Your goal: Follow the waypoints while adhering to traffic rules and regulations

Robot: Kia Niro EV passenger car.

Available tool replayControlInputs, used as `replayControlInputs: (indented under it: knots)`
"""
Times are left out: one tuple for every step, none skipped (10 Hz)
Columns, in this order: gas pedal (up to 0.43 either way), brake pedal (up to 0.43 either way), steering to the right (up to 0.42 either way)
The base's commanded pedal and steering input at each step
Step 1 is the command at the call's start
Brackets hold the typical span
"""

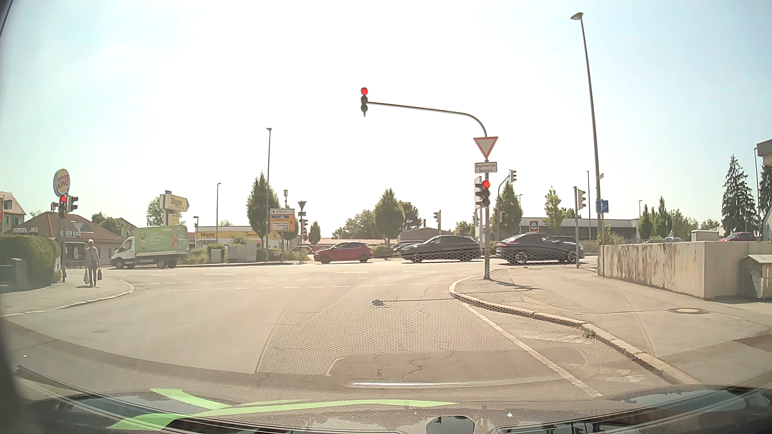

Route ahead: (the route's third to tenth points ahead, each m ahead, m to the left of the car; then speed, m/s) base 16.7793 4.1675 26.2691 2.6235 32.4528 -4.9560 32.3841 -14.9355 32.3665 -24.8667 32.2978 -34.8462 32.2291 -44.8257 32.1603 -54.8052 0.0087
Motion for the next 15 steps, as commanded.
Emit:
replayControlInputs:
  knots:
    - [0.0, 0.28, -0.027]
    - [0.0, 0.28, -0.027]
    - [0.0, 0.28, -0.027]
    - [0.0, 0.28, -0.027]
    - [0.0, 0.287, -0.026]
    - [0.0, 0.28, -0.026]
    - [0.0, 0.28, -0.026]
    - [0.0, 0.28, -0.026]
    - [0.0, 0.28, -0.026]
    - [0.0, 0.28, -0.026]
    - [0.0, 0.28, -0.026]
    - [0.0, 0.28, -0.025]
    - [0.0, 0.28, -0.025]
    - [0.0, 0.28, -0.025]
    - [0.0, 0.28, -0.025]
